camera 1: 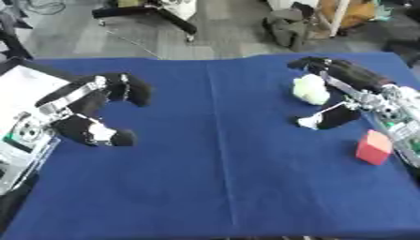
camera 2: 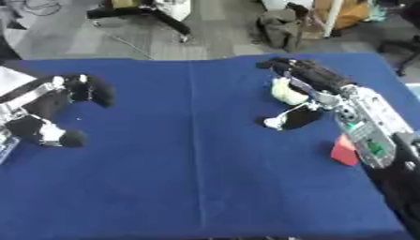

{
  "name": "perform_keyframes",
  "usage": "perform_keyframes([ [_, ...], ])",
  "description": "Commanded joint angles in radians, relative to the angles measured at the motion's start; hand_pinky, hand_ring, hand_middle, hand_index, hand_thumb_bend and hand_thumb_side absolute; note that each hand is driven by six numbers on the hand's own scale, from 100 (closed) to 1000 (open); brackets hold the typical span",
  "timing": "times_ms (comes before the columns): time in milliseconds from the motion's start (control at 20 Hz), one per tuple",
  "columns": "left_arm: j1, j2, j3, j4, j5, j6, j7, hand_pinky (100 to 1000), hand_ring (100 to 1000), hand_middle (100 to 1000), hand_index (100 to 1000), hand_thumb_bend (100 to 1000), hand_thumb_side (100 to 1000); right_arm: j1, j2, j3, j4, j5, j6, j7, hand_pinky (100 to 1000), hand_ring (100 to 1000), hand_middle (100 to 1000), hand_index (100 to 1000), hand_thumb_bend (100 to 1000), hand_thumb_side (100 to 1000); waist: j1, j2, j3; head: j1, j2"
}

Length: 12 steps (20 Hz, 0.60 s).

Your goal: Pick up the objects with one hand, pass them to the other hand, and then place them into the box on the other side of the table.

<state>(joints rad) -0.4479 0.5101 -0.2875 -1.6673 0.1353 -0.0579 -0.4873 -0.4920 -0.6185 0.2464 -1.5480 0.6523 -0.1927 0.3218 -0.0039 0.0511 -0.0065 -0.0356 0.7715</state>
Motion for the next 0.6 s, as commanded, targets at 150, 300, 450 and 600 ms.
perform_keyframes([
  [150, -0.007, 0.012, 0.017, -0.006, -0.004, -0.003, -0.001, 735, 685, 658, 767, 804, 485, 0.021, -0.091, -0.037, 0.026, -0.031, 0.001, 0.063, 864, 876, 874, 948, 483, 438, -0.002, -0.006, -0.004, -0.001, -0.001],
  [300, -0.005, 0.011, 0.019, -0.004, -0.005, -0.004, -0.001, 733, 683, 655, 767, 805, 485, 0.043, -0.106, -0.060, 0.042, -0.032, 0.006, 0.075, 864, 873, 867, 938, 452, 394, -0.002, -0.007, -0.006, 0.000, -0.001],
  [450, -0.002, 0.010, 0.019, -0.001, -0.006, -0.002, 0.000, 730, 678, 653, 766, 802, 486, 0.059, -0.122, -0.076, 0.053, -0.030, 0.010, 0.083, 863, 868, 861, 933, 485, 436, -0.002, -0.008, -0.007, -0.001, -0.001],
  [600, 0.001, 0.011, 0.020, 0.001, -0.007, -0.002, -0.001, 729, 676, 652, 766, 801, 487, 0.077, -0.138, -0.092, 0.059, -0.029, 0.013, 0.090, 860, 860, 854, 927, 481, 436, -0.003, -0.009, -0.009, -0.001, -0.001],
])
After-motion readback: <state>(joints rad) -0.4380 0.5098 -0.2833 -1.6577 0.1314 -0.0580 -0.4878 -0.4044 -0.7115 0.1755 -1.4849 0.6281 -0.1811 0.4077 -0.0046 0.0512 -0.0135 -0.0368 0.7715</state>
